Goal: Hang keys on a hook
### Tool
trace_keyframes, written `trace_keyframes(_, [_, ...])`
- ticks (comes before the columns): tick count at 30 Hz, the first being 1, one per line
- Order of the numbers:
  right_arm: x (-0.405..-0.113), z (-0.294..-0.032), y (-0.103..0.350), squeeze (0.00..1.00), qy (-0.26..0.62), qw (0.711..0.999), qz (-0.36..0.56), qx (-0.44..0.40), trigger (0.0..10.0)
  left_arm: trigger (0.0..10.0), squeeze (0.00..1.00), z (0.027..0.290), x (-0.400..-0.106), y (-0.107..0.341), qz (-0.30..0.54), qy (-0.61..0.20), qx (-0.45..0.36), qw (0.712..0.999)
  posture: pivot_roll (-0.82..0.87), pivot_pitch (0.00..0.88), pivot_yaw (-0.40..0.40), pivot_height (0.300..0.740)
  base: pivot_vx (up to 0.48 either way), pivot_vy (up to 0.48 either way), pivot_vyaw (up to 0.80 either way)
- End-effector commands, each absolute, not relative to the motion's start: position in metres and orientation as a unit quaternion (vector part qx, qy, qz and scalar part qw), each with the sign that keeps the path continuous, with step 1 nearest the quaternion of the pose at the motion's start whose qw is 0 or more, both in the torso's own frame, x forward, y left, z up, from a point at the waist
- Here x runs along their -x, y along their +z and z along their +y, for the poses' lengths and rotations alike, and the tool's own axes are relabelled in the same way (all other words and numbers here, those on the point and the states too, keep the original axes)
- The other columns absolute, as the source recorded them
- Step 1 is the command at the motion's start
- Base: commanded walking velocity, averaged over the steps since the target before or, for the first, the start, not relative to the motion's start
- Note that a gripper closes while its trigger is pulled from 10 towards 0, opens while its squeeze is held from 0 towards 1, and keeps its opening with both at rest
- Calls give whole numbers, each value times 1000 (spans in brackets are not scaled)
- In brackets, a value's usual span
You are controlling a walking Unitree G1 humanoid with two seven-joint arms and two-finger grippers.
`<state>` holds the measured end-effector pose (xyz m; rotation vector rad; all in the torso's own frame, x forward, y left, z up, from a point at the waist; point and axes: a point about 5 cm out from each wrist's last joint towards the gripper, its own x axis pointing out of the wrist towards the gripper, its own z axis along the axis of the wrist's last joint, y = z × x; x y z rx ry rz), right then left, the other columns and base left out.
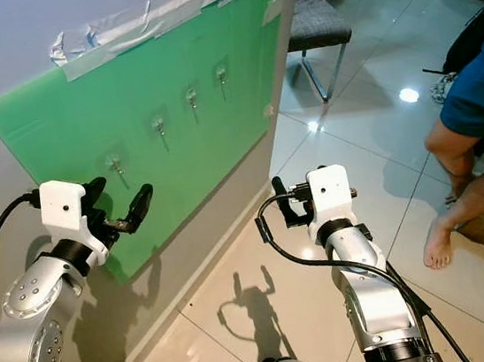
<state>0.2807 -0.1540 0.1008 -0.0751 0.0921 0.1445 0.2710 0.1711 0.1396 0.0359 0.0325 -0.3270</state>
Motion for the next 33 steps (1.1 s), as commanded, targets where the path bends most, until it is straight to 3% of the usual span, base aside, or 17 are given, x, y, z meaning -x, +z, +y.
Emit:
trace_keyframes(1, [-282,-155,100,0,72,995,51,44,10000,10000,0,169,-273,142,11,-164,-23,986,-37,94,-50,740,0,0,0])
trace_keyframes(12, [-282,-155,100,0,72,995,51,44,10000,10000,0,169,-273,142,11,-164,-23,986,-37,94,-50,740,0,0,0])
trace_keyframes(13, [-282,-154,99,0,80,994,56,49,10000,10000,0,170,-273,141,11,-162,-23,987,0,0,0,740,0,0,0])
trace_keyframes(14, [-282,-154,99,0,80,994,56,49,10000,10000,0,170,-273,141,11,-162,-23,987,0,0,0,740,0,0,0])
trace_keyframes(15, [-280,-157,100,0,73,995,49,42,10000,10000,0,168,-276,136,18,-149,4,989,-74,90,-58,740,0,0,0])
trace_keyframes(18, [-278,-163,102,0,59,997,35,30,10000,10000,0,165,-279,128,27,-134,43,990,-74,90,-58,740,0,0,0])
trace_keyframes(33, [-278,-163,100,0,57,997,37,30,10000,10000,0,161,-280,130,20,-146,28,989,-78,95,-53,740,0,0,0])
